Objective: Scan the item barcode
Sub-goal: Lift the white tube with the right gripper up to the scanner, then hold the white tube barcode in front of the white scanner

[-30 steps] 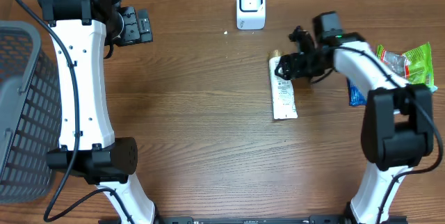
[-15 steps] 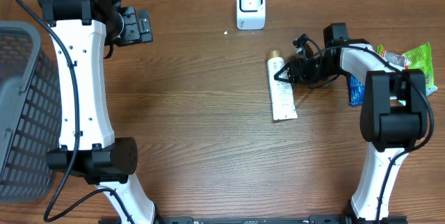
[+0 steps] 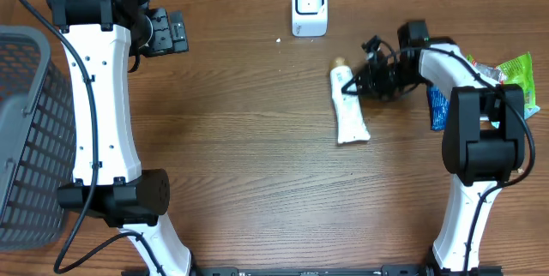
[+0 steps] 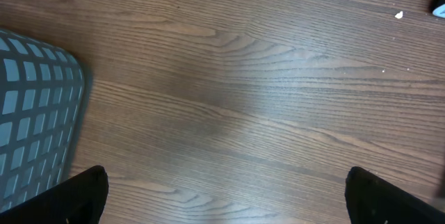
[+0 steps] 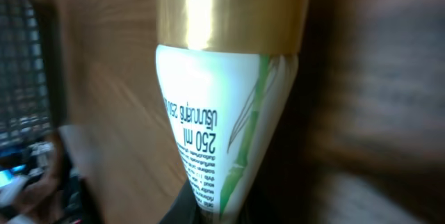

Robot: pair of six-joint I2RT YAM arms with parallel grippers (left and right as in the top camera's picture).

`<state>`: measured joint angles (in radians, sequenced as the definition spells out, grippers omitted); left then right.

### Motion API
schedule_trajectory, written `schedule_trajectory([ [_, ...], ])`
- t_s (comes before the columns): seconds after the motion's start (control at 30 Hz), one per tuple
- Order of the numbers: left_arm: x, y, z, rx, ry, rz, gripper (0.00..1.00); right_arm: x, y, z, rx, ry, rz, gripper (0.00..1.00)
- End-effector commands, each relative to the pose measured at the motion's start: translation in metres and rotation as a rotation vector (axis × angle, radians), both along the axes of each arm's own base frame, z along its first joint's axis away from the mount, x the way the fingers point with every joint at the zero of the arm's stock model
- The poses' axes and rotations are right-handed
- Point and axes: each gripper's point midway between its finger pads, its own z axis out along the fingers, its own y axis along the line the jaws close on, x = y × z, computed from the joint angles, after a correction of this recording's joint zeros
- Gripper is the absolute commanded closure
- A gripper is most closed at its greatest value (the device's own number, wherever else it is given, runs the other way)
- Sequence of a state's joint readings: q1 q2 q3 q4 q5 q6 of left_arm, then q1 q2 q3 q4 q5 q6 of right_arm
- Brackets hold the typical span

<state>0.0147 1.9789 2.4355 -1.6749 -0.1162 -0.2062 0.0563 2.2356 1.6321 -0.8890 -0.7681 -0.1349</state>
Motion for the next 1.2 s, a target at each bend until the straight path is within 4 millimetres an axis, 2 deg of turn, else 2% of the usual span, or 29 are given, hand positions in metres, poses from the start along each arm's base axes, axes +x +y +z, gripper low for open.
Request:
schedule_trajectory([
  [0.0,0.001,-0.002,0.007,0.000,-0.026,-0.017,0.00,0.042,-0.004,0.082,-0.211,-0.247,-0.073,0.96],
  [0.1,0.001,-0.002,0.007,0.000,-0.025,-0.017,0.00,0.072,-0.006,0.110,-0.449,-0.409,-0.145,0.96],
  [0.2,0.001,-0.002,0.007,0.000,-0.026,-0.017,0.00,0.101,-0.006,0.128,-0.712,-0.614,-0.229,0.96],
  [0.3,0.001,-0.002,0.007,0.000,-0.026,-0.017,0.00,0.118,0.003,0.154,-0.911,-0.813,-0.230,0.96],
  [0.47,0.001,-0.002,0.007,0.000,-0.025,-0.017,0.00,0.139,0.021,0.192,-1.050,-1.052,-0.176,0.96],
  [0.57,0.001,-0.002,0.007,0.000,-0.025,-0.017,0.00,0.149,0.025,0.202,-1.078,-1.136,-0.142,0.96],
  [0.67,0.001,-0.002,0.007,0.000,-0.026,-0.017,0.00,0.161,0.030,0.199,-1.124,-1.197,-0.084,0.96],
  [0.8,0.001,-0.002,0.007,0.000,-0.026,-0.017,0.00,0.177,0.036,0.165,-1.230,-1.239,0.069,0.96],
  [0.83,0.001,-0.002,0.007,0.000,-0.025,-0.017,0.00,0.182,0.039,0.151,-1.266,-1.248,0.123,0.96],
  [0.97,0.001,-0.002,0.007,0.000,-0.025,-0.017,0.00,0.192,0.038,0.130,-1.353,-1.263,0.181,0.96],
  [1.03,0.001,-0.002,0.007,0.000,-0.026,-0.017,0.00,0.195,0.038,0.125,-1.373,-1.275,0.194,0.96],
  [1.17,0.001,-0.002,0.007,0.000,-0.026,-0.017,0.00,0.201,0.041,0.135,-1.366,-1.323,0.132,0.96],
])
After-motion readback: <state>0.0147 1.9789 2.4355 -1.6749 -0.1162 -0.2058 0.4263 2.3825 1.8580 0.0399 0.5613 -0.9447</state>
